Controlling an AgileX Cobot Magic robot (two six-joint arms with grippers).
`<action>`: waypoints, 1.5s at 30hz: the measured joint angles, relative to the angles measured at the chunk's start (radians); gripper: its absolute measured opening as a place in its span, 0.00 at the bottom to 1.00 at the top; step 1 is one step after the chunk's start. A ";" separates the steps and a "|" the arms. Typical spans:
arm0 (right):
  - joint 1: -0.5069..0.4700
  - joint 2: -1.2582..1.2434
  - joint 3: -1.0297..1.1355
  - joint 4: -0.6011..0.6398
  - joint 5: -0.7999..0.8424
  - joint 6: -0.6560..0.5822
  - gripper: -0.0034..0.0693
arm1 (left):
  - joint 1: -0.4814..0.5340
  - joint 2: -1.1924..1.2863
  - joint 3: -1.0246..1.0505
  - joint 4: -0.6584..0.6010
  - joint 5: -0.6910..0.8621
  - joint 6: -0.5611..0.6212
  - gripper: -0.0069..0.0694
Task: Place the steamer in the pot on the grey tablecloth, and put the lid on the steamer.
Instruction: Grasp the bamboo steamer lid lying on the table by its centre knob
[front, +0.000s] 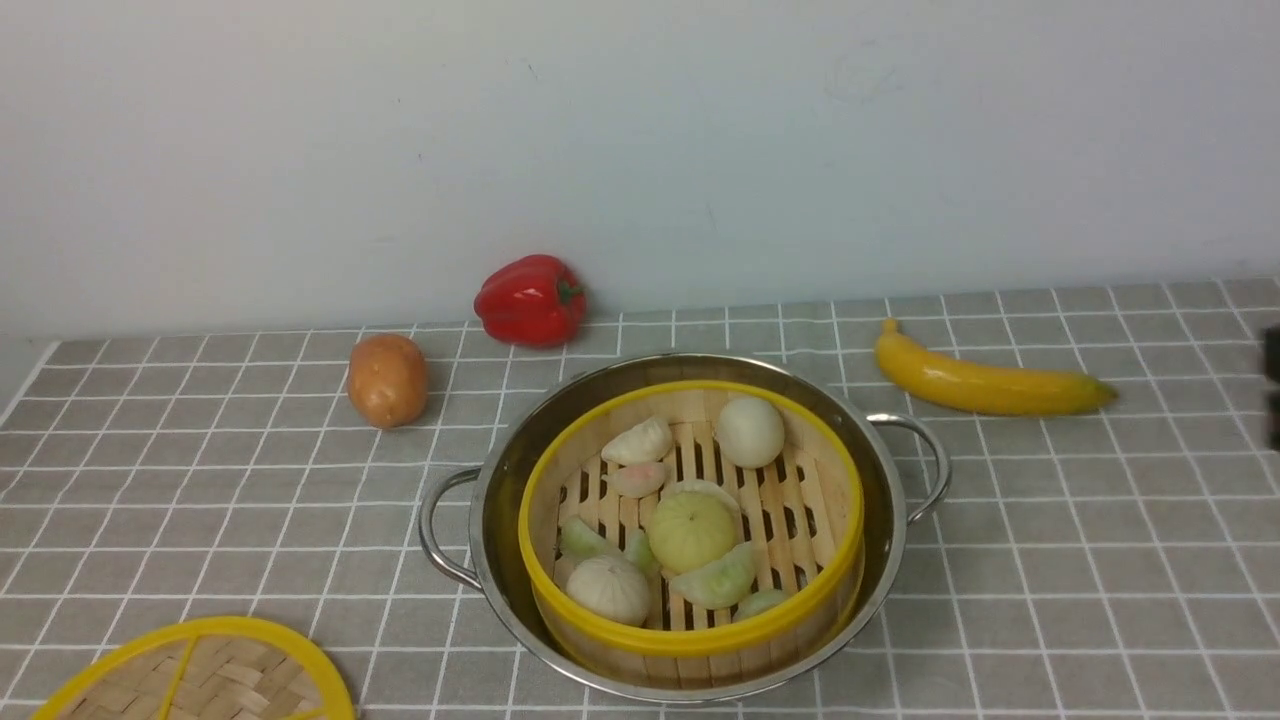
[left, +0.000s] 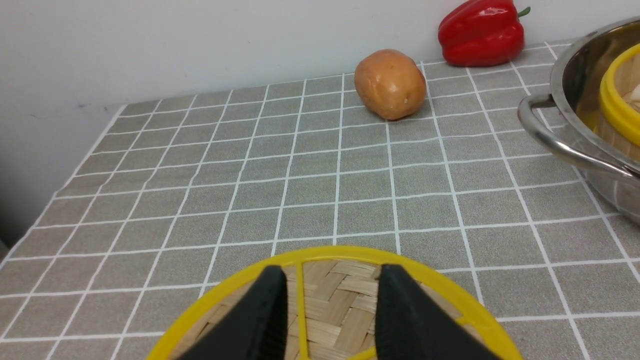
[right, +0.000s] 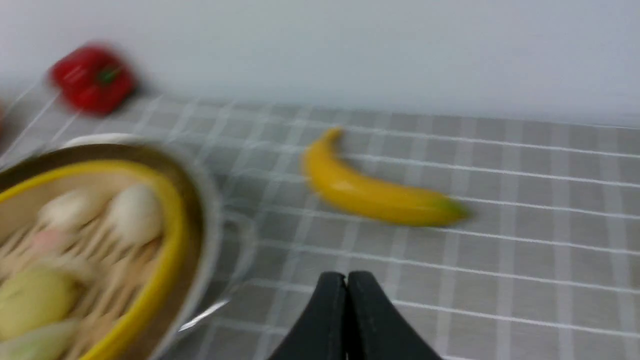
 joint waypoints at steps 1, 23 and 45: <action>-0.056 -0.048 0.042 0.000 -0.031 0.001 0.08 | 0.000 0.000 0.000 0.000 0.000 0.000 0.41; -0.229 -0.775 0.519 -0.065 -0.153 0.001 0.17 | 0.000 0.000 0.000 0.000 0.000 0.000 0.41; -0.170 -0.778 0.648 -0.035 -0.148 0.001 0.24 | 0.000 0.000 0.000 0.000 0.000 0.000 0.41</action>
